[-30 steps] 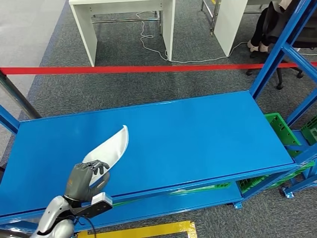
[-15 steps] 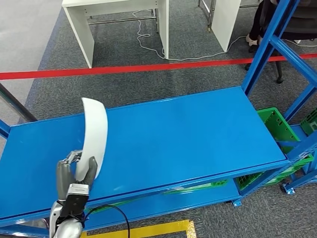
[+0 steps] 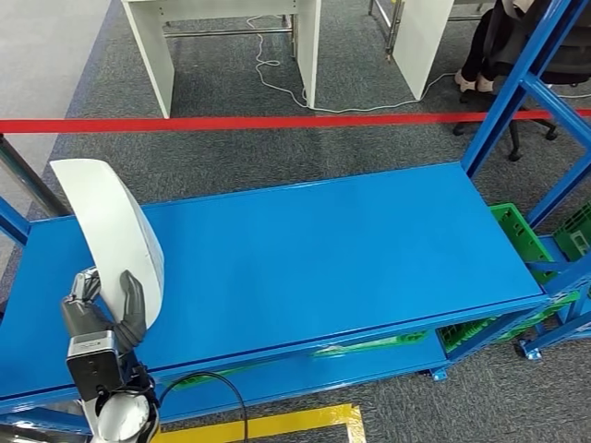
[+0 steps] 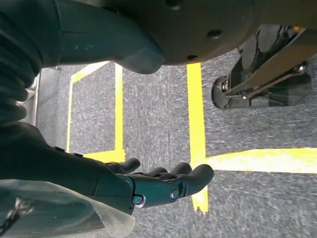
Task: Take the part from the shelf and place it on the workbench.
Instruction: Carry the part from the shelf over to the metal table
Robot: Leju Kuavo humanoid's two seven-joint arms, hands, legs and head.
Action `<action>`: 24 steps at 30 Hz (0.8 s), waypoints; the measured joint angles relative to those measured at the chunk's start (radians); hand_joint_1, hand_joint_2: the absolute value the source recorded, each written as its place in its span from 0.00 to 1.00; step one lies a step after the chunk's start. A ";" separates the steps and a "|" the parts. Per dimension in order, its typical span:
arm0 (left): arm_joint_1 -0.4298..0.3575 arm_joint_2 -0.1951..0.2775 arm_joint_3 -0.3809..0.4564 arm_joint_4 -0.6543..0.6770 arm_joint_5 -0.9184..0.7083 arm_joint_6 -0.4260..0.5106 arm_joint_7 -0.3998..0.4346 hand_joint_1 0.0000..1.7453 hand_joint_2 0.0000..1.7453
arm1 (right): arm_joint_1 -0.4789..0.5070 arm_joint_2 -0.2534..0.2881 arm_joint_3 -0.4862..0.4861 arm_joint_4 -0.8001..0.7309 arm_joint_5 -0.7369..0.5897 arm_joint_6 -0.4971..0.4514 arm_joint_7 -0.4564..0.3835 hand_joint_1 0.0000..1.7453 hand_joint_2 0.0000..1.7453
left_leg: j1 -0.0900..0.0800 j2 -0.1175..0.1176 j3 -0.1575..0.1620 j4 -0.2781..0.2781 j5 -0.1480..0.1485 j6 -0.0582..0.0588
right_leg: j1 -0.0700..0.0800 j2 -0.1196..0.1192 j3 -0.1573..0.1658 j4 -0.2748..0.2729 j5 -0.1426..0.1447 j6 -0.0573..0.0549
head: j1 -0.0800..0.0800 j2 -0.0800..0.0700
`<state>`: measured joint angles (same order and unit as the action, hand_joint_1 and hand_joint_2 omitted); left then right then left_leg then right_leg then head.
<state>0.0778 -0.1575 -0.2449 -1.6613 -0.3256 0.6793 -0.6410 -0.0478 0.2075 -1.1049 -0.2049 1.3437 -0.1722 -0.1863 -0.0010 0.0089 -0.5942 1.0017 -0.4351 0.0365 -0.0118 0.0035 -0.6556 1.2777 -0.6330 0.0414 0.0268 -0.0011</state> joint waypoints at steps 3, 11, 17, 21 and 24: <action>0.000 -0.009 0.007 -0.002 0.000 0.000 -0.002 1.00 1.00 | -0.003 0.000 -0.002 0.000 0.000 0.000 0.000 0.00 1.00 | -0.001 0.000 -0.009 0.005 0.009 -0.008 | 0.001 -0.002 0.127 -0.204 0.077 -0.006 | 0.000 0.000; 0.000 -0.049 0.064 -0.016 -0.044 0.000 -0.051 1.00 1.00 | -0.004 0.004 -0.004 0.001 0.002 -0.003 0.006 0.00 1.00 | 0.001 -0.005 -0.057 0.121 -0.085 -0.053 | -0.001 -0.006 0.135 -0.283 0.126 -0.051 | -0.008 0.000; 0.000 -0.071 0.102 -0.023 -0.067 0.000 -0.053 1.00 1.00 | -0.003 0.004 -0.005 0.001 0.004 -0.008 0.010 0.00 1.00 | 0.006 -0.006 0.015 0.169 -0.118 -0.055 | 0.000 -0.006 0.074 -0.272 0.168 -0.049 | -0.009 0.000; -0.002 -0.084 0.111 -0.035 -0.080 0.000 -0.055 1.00 1.00 | -0.004 0.005 -0.005 0.001 0.005 -0.012 0.014 0.00 1.00 | -0.003 -0.011 0.123 -0.016 -0.091 -0.035 | 0.002 -0.005 0.058 -0.271 0.192 -0.027 | -0.009 0.000; -0.002 -0.089 0.123 -0.041 -0.086 0.000 -0.056 1.00 1.00 | -0.002 0.004 -0.006 0.001 0.006 -0.016 0.016 0.00 1.00 | -0.002 -0.006 0.105 -0.026 -0.064 -0.014 | 0.000 -0.003 0.045 -0.265 0.187 -0.008 | -0.011 0.000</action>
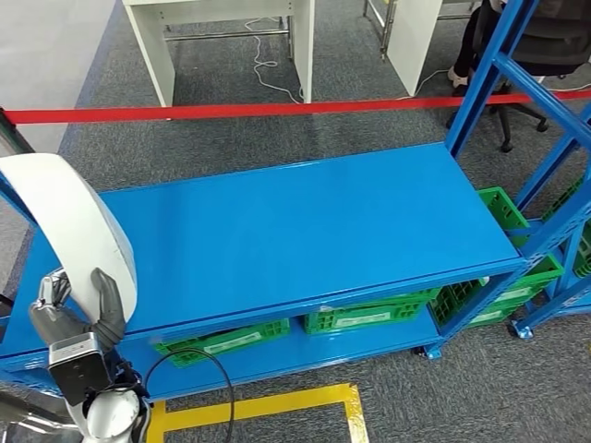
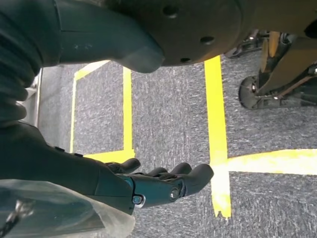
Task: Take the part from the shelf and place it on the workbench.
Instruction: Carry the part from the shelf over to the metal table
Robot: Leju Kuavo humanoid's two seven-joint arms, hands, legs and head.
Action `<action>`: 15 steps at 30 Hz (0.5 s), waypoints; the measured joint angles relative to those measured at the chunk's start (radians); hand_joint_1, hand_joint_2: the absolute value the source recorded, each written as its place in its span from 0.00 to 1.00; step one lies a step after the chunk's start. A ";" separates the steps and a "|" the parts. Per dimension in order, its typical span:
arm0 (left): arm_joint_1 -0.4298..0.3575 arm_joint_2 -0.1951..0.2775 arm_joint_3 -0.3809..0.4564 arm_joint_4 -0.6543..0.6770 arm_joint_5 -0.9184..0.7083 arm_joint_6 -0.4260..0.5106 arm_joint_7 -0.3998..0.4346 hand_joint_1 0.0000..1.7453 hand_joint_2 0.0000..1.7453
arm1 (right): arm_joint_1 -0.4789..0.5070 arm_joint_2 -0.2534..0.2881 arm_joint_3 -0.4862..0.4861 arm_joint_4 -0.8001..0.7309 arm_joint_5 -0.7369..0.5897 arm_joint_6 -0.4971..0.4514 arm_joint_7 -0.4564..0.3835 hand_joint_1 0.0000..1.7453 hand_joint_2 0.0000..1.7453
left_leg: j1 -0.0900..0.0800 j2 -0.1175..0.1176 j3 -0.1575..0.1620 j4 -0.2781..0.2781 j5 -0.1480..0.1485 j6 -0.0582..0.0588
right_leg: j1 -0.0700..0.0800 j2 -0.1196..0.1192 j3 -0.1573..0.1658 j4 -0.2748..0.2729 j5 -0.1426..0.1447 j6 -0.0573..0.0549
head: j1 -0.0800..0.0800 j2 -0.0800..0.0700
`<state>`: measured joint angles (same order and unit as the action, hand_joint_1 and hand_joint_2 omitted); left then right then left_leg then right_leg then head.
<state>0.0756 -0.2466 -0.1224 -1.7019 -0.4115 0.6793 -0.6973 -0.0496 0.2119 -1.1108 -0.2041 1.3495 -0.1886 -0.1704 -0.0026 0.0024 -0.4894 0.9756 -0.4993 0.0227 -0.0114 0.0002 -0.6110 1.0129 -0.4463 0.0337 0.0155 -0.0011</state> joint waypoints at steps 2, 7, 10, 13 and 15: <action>0.000 -0.002 0.005 -0.002 -0.001 0.000 -0.001 1.00 1.00 | 0.000 0.000 -0.001 0.000 0.000 -0.003 0.000 0.00 1.00 | 0.003 0.004 -0.021 -0.006 0.023 0.014 | 0.000 0.001 -0.030 0.072 -0.078 0.007 | 0.004 0.000; 0.001 -0.002 0.016 -0.003 -0.004 0.000 -0.002 1.00 1.00 | -0.001 -0.001 -0.003 0.000 -0.002 -0.006 -0.007 0.00 1.00 | -0.002 0.008 -0.094 0.002 0.073 0.017 | 0.000 0.000 -0.034 0.253 -0.145 0.014 | 0.007 0.000; 0.001 -0.003 0.024 -0.006 -0.012 0.000 -0.002 1.00 1.00 | -0.004 -0.001 -0.006 -0.001 -0.005 -0.007 -0.010 0.00 1.00 | -0.004 0.008 -0.127 0.017 0.094 0.007 | 0.001 0.001 0.113 0.055 -0.098 0.006 | 0.007 0.000; 0.000 -0.004 0.029 -0.011 -0.019 0.000 -0.003 1.00 1.00 | -0.007 -0.001 -0.008 -0.001 -0.006 -0.007 -0.013 0.00 1.00 | -0.006 0.010 -0.140 0.022 0.118 -0.009 | 0.006 0.002 0.165 -0.049 -0.117 -0.009 | 0.006 0.000; 0.000 -0.004 0.031 -0.012 -0.019 0.000 -0.003 1.00 1.00 | -0.005 0.000 -0.009 -0.001 -0.006 -0.007 -0.014 0.00 1.00 | -0.002 0.008 -0.147 0.029 0.111 -0.022 | 0.004 -0.001 0.150 -0.049 -0.102 -0.024 | 0.006 0.000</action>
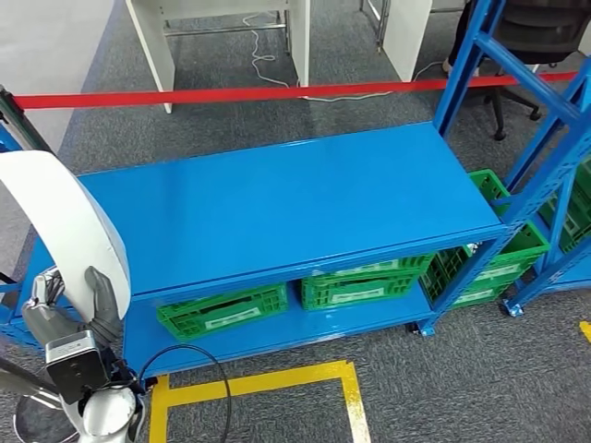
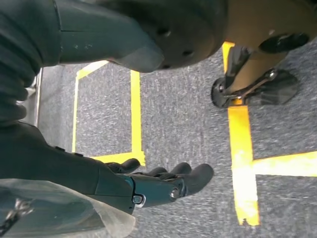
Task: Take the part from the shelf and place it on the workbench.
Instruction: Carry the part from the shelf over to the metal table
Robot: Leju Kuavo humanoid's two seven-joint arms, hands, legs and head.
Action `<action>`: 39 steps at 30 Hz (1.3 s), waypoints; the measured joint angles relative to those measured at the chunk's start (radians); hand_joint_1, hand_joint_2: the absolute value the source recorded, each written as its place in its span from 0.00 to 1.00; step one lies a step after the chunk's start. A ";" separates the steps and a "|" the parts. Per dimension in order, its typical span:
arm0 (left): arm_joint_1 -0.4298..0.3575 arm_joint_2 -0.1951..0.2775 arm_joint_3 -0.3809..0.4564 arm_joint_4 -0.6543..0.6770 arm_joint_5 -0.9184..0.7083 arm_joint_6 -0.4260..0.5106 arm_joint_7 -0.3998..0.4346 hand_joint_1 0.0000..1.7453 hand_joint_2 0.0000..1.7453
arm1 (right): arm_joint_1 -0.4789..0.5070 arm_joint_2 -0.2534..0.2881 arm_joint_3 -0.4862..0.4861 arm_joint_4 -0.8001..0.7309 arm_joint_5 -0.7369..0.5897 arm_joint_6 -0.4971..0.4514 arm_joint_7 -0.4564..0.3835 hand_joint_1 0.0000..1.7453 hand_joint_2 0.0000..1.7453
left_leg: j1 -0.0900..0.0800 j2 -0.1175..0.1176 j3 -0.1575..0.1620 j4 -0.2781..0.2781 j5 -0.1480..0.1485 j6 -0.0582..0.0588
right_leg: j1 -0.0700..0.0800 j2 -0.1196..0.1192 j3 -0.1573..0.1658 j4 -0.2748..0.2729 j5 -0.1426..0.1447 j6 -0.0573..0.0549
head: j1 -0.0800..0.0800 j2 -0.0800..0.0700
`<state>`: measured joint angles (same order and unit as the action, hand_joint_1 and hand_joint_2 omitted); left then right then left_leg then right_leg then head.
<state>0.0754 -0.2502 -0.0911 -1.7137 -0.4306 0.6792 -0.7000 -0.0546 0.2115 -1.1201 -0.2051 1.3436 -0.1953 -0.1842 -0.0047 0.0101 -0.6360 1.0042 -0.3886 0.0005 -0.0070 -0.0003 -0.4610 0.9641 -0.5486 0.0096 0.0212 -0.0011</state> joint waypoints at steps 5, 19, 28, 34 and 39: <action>0.001 0.001 0.005 0.000 0.000 0.000 0.000 1.00 1.00 | 0.001 0.000 -0.005 0.000 0.000 0.000 -0.001 0.00 1.00 | 0.009 -0.005 -0.045 0.247 -0.203 -0.026 | -0.003 -0.007 -0.052 0.003 0.053 -0.018 | -0.006 0.000; -0.003 -0.006 0.032 -0.024 -0.050 0.000 0.000 1.00 1.00 | 0.003 0.000 -0.008 0.000 0.001 0.000 -0.001 0.00 1.00 | 0.003 0.000 0.106 -0.035 -0.081 0.041 | -0.004 0.000 -0.210 0.210 -0.044 0.040 | 0.003 0.000; -0.005 -0.009 0.063 -0.054 -0.072 0.000 0.000 1.00 1.00 | -0.002 0.000 -0.008 0.000 0.004 0.002 -0.013 0.00 1.00 | -0.007 0.006 0.002 -0.011 0.004 0.022 | 0.003 0.002 0.027 -0.006 -0.009 0.024 | 0.005 0.000; -0.005 -0.009 0.074 -0.062 -0.083 0.000 0.000 1.00 1.00 | -0.002 0.000 -0.014 0.000 -0.004 0.007 -0.024 0.00 1.00 | 0.003 -0.004 -0.044 0.147 -0.144 -0.012 | -0.003 -0.007 -0.026 -0.010 0.039 -0.015 | -0.001 0.000; -0.004 -0.009 0.081 -0.062 -0.088 0.000 0.000 1.00 1.00 | -0.002 0.000 -0.015 0.000 -0.003 0.012 -0.023 0.00 1.00 | 0.017 -0.005 0.027 0.207 -0.142 -0.023 | -0.005 -0.008 -0.110 0.021 0.082 -0.010 | -0.003 0.000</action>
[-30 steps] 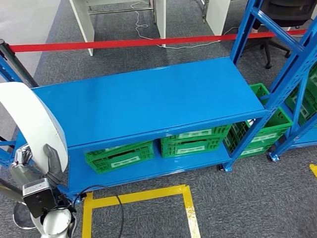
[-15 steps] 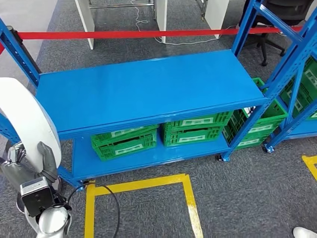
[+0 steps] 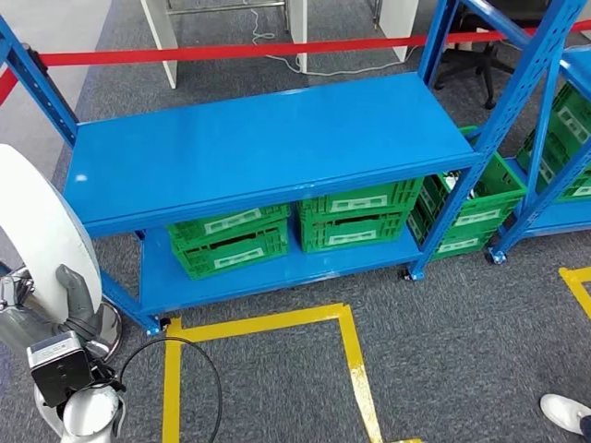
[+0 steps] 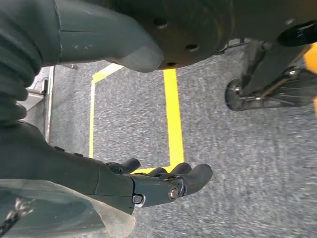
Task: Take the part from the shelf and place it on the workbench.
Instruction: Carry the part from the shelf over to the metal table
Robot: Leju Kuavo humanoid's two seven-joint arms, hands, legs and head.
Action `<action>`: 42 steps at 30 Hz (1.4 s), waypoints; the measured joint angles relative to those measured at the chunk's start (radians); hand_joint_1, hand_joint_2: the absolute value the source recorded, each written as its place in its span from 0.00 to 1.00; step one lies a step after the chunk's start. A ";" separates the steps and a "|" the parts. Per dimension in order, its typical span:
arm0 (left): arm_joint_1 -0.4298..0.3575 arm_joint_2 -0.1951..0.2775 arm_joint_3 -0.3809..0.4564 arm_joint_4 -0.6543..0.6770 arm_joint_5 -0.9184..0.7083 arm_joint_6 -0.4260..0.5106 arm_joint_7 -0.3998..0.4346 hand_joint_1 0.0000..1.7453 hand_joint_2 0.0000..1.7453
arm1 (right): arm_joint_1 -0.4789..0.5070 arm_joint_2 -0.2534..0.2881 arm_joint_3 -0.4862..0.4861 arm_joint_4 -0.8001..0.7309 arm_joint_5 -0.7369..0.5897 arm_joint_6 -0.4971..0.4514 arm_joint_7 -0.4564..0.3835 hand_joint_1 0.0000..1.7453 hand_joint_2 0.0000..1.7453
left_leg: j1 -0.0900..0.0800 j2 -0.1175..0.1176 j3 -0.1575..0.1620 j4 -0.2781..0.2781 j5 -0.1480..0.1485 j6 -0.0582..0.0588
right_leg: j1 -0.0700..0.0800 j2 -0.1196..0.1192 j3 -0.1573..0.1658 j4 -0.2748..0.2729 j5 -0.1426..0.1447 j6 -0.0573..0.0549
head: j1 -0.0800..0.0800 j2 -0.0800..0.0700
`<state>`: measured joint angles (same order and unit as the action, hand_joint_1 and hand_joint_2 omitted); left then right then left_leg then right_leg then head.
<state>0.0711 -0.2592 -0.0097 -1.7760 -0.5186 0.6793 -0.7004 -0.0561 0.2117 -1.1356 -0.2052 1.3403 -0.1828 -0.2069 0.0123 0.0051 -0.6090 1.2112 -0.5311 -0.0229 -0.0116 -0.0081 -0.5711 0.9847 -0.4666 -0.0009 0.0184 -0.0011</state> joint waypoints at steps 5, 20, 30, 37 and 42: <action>0.000 -0.001 0.008 -0.007 -0.003 0.000 0.000 1.00 1.00 | 0.000 0.000 0.000 0.000 0.000 0.003 0.002 0.00 1.00 | -0.005 -0.008 0.124 -0.221 -0.001 0.020 | 0.001 0.002 -0.045 0.018 0.032 0.029 | 0.001 0.000; 0.003 -0.001 0.012 -0.008 0.034 0.000 0.000 1.00 1.00 | 0.001 0.000 -0.008 -0.001 -0.004 0.034 -0.021 0.00 1.00 | -0.016 0.002 0.029 -0.213 0.086 0.037 | 0.003 0.007 0.095 -0.008 -0.071 0.033 | 0.013 0.000; 0.008 0.002 0.014 -0.008 0.048 0.000 0.000 1.00 1.00 | 0.007 0.000 -0.009 -0.001 -0.006 0.048 -0.025 0.00 1.00 | -0.006 0.004 -0.027 0.017 -0.029 0.002 | -0.001 -0.028 0.055 -0.005 -0.043 -0.004 | 0.006 0.000; 0.008 0.002 0.013 -0.008 0.066 0.000 0.000 1.00 1.00 | 0.004 -0.001 -0.016 -0.002 -0.006 0.052 -0.030 0.00 1.00 | -0.015 0.034 0.077 -0.213 0.037 0.039 | 0.009 -0.078 0.044 0.008 -0.046 0.024 | 0.005 0.000; 0.008 0.001 0.010 -0.008 0.068 0.000 0.000 1.00 1.00 | 0.006 -0.001 -0.017 -0.003 -0.005 0.058 -0.032 0.00 1.00 | -0.012 -0.009 0.054 -0.218 0.060 0.066 | 0.007 0.000 -0.067 0.252 -0.184 0.037 | 0.013 0.000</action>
<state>0.0787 -0.2579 -0.0002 -1.7840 -0.4502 0.6791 -0.7003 -0.0502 0.2104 -1.1530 -0.2087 1.3356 -0.1250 -0.2392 0.0000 -0.0036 -0.5548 0.9931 -0.4710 0.0429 -0.0041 -0.0083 -0.6381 1.2369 -0.6507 0.0363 0.0317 -0.0011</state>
